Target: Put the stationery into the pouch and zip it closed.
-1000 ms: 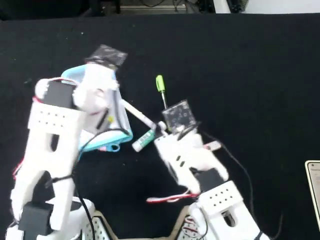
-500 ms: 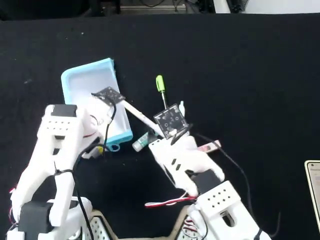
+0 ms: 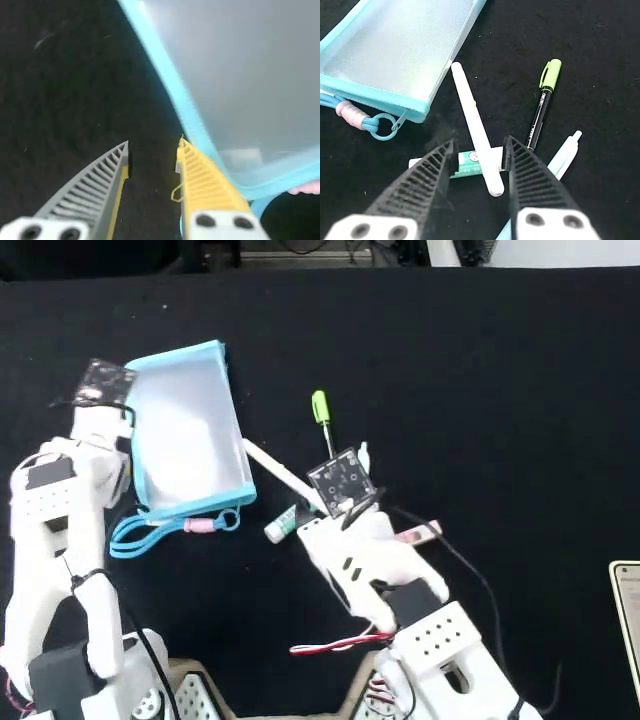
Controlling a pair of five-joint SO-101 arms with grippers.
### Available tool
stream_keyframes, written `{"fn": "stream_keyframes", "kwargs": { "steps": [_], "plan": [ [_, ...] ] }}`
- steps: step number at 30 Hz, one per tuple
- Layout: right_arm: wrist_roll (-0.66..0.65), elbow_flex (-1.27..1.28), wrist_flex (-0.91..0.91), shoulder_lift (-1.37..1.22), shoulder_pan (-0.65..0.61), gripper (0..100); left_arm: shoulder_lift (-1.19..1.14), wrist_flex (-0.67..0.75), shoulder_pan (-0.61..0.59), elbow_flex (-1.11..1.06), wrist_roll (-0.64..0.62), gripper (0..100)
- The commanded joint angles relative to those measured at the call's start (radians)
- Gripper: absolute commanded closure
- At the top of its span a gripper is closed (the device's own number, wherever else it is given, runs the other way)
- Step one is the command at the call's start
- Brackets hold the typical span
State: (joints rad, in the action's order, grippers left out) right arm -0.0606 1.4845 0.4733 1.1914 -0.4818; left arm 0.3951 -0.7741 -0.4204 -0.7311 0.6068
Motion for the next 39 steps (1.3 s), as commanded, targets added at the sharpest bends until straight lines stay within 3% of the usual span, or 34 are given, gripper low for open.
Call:
{"fn": "stream_keyframes", "kwargs": {
  "steps": [1, 5, 9, 14, 22, 30, 34, 39],
  "plan": [
    [0.0, -0.015, -0.026, 0.021, 0.021, 85.1, 0.023, -0.109, -0.039, 0.028, 0.005, 84],
    [0.0, -0.015, -0.026, 0.021, 0.02, 85.1, 0.011, -0.371, 0.018, 0.018, 0.18, 84],
    [0.0, -0.015, -0.026, 0.021, 0.02, 85.1, 0.021, -0.445, 0.084, 0.013, 0.161, 84],
    [0.0, -0.013, -0.026, 0.022, 0.02, 85.1, -0.006, -0.394, 0.145, -0.021, 0.172, 84],
    [0.0, -0.013, -0.026, 0.025, 0.02, 85.1, -0.1, -0.124, 0.073, -0.134, 0.282, 84],
    [-0.002, -0.013, -0.026, 0.027, 0.02, 85.1, -0.074, -0.12, 0.071, -0.147, 0.276, 85],
    [-0.002, -0.013, -0.026, 0.028, 0.02, 85.2, -0.034, -0.233, 0.119, -0.153, 0.276, 98],
    [-0.002, -0.013, -0.026, 0.03, 0.023, 85.3, 0.084, -0.509, 0.252, -0.108, 0.276, 97]
  ]
}}
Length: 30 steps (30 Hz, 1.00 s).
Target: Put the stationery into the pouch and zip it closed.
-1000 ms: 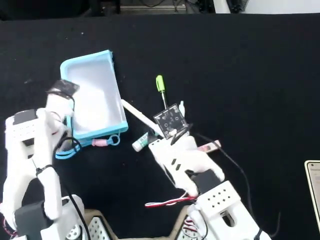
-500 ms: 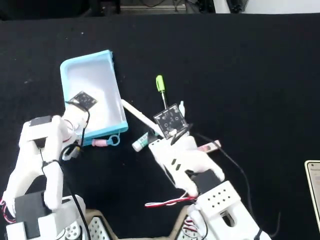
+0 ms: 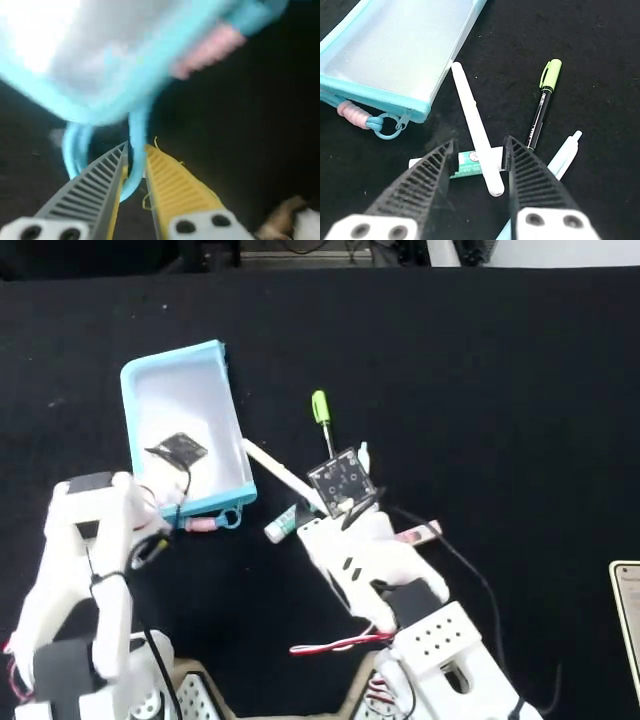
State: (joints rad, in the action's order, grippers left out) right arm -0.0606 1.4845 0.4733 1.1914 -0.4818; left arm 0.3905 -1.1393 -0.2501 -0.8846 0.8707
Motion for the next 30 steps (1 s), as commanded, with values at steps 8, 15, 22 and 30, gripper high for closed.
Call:
{"fn": "stream_keyframes", "kwargs": {
  "steps": [8, 15, 22, 30],
  "plan": [
    [0.012, -0.019, -0.089, 0.03, 0.233, 85.3, 0.41, -0.404, 0.398, 0.216, -0.147, 97],
    [0.12, -0.019, -0.097, 0.03, 0.304, 85.3, 0.603, -0.353, 0.702, 0.305, -0.27, 97],
    [0.12, -0.019, -0.097, 0.027, 0.304, 85.3, 0.629, -0.192, 0.765, 0.257, -0.439, 89],
    [0.12, -0.019, -0.097, 0.024, 0.301, 85.3, 0.64, -0.186, 0.74, 0.232, -0.588, 80]
  ]
}}
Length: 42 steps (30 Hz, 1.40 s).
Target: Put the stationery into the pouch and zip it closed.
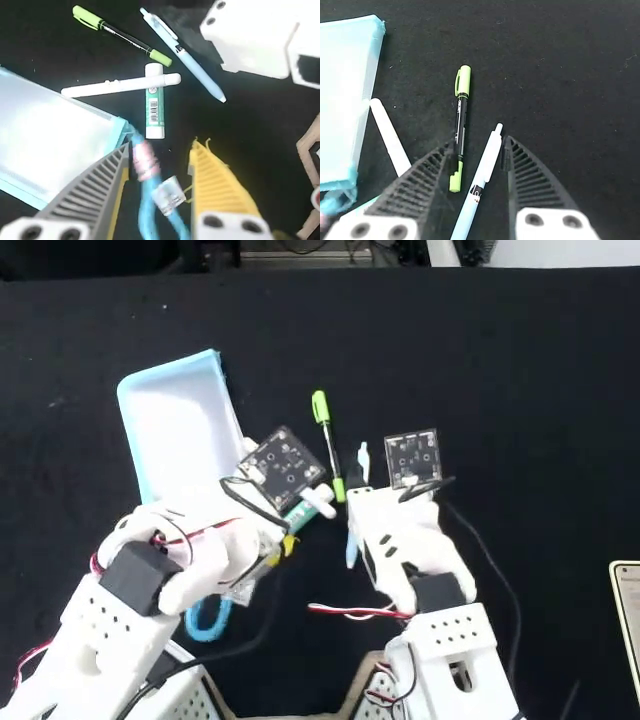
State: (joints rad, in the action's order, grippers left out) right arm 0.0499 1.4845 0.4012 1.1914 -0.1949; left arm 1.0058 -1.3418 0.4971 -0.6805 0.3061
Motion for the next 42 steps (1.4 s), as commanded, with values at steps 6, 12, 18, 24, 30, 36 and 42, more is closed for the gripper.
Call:
{"fn": "stream_keyframes", "kwargs": {
  "steps": [6, 12, 18, 24, 30, 36, 42],
  "plan": [
    [0.014, -0.019, -0.025, 0.024, 0.011, 85.3, 0.015, -0.031, -0.139, 0.17, -0.018, 83],
    [0.009, -0.008, -0.003, 0.022, -0.133, 85.0, 0.012, 0.023, -0.441, -0.016, 0.212, 83],
    [0.009, -0.051, 0.097, 0.021, -0.295, 85.0, 0.014, 0.374, -0.587, -0.429, 0.342, 83],
    [0.009, -0.097, 0.173, 0.021, -0.358, 85.0, 0.014, 0.697, -0.591, -0.668, 0.334, 83],
    [0.009, -0.097, 0.169, 0.019, -0.41, 84.9, 0.014, 0.717, -0.59, -0.702, 0.233, 83],
    [0.017, -0.096, 0.172, 0.019, -0.414, 81.5, 0.025, 0.703, -0.59, -0.693, 0.086, 83],
    [0.017, -0.113, 0.15, -0.085, -0.414, 74.4, 0.025, 0.453, -0.559, -0.595, 0.184, 83]
  ]
}}
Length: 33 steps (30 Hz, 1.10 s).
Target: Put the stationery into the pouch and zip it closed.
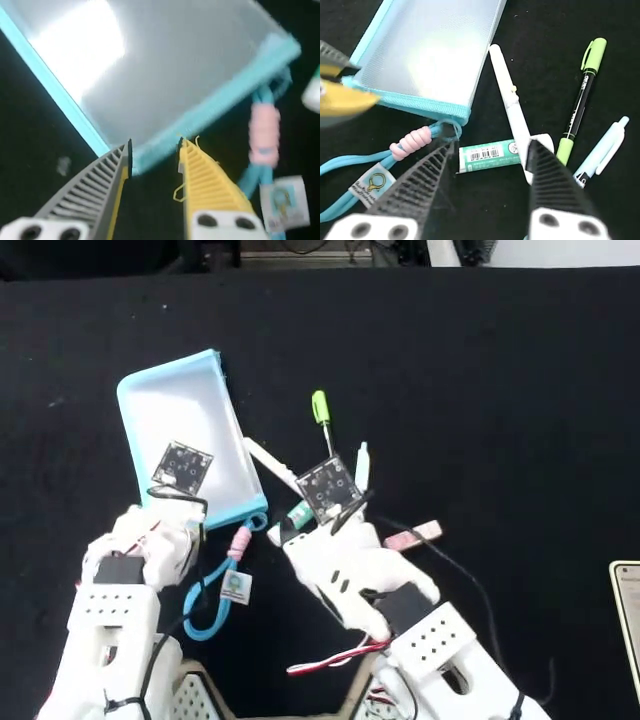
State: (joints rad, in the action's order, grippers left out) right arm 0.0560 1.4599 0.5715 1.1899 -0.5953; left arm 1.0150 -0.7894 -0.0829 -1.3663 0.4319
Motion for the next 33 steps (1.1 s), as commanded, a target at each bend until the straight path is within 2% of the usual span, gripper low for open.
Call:
{"fn": "stream_keyframes", "kwargs": {
  "steps": [1, 5, 10, 17, 20, 25, 30, 33],
  "plan": [
    [0.011, -0.093, -0.038, -0.111, -0.014, 74.4, 0.015, -0.129, 0.041, 0.097, 0.086, 83],
    [0.011, -0.108, -0.1, -0.232, -0.014, 74.4, 0.015, -0.127, 0.099, 0.099, 0.14, 83],
    [0.011, -0.147, -0.117, -0.338, -0.014, 74.4, 0.005, 0.054, -0.016, 0.084, 0.109, 83],
    [0.012, -0.159, -0.117, -0.358, -0.014, 74.4, 0.005, 0.298, -0.114, -0.091, 0.109, 83],
    [0.012, -0.16, -0.117, -0.358, -0.014, 74.4, 0.015, 0.351, -0.17, -0.108, 0.041, 83],
    [0.012, -0.162, -0.118, -0.358, -0.014, 74.4, 0.006, 0.374, -0.249, -0.064, -0.124, 83],
    [0.012, -0.163, -0.118, -0.358, -0.014, 74.4, 0.015, 0.365, -0.28, -0.048, -0.288, 83],
    [0.014, -0.174, -0.127, -0.363, -0.015, 74.4, 0.017, 0.265, -0.254, -0.024, -0.279, 83]
  ]
}}
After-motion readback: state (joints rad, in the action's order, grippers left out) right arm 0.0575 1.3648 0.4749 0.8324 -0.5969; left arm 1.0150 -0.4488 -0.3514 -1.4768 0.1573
